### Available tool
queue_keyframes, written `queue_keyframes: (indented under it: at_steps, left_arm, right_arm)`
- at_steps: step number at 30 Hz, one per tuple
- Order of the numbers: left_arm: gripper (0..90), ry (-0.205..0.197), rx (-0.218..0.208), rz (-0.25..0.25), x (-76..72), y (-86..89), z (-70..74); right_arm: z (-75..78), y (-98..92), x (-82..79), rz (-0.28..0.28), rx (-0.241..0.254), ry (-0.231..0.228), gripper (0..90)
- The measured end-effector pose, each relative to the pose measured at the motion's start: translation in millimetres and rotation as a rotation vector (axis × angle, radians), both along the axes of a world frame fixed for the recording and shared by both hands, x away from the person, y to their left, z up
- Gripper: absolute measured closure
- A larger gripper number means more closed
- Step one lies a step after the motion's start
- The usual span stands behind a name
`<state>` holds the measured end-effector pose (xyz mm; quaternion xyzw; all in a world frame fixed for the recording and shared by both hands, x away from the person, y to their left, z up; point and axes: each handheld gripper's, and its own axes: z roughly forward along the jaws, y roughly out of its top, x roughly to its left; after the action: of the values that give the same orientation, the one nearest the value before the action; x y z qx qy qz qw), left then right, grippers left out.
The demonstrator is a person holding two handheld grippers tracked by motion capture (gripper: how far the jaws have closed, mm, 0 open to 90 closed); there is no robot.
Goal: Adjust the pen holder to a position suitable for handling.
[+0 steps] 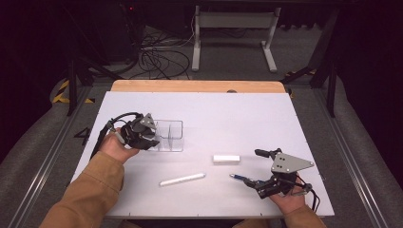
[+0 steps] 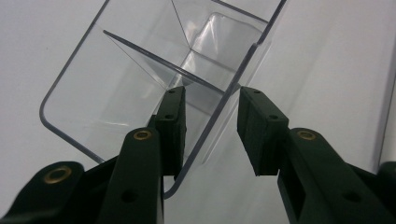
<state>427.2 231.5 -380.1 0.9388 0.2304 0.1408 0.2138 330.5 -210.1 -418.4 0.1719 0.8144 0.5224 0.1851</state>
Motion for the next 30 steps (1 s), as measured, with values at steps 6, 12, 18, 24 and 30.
queue_keyframes:
  at_steps: [6,12,18,24,30]
  left_arm:
    - [64.4,-0.042,0.054,-0.047,-2.2,-2.0,-3.5]
    - [67.0,-0.036,0.056,-0.059,-1.9,-0.7,-2.3]
    - [70.7,-0.037,0.078,-0.098,-3.4,0.0,-1.3]
    - [86.8,-0.02,0.096,-0.17,-9.6,-4.9,2.0]
    - [88.0,0.006,0.026,-0.207,-10.5,-6.7,8.3]
  right_arm:
    - [-0.6,0.4,0.7,0.003,0.0,0.004,1.5]
    - [-0.8,0.6,0.9,0.003,0.0,0.007,1.5]
    - [-1.5,1.0,1.3,0.005,-0.003,0.009,1.6]
    - [-2.1,1.1,1.8,0.008,-0.003,0.011,1.5]
    - [-2.2,0.8,1.7,0.01,-0.003,0.012,1.5]
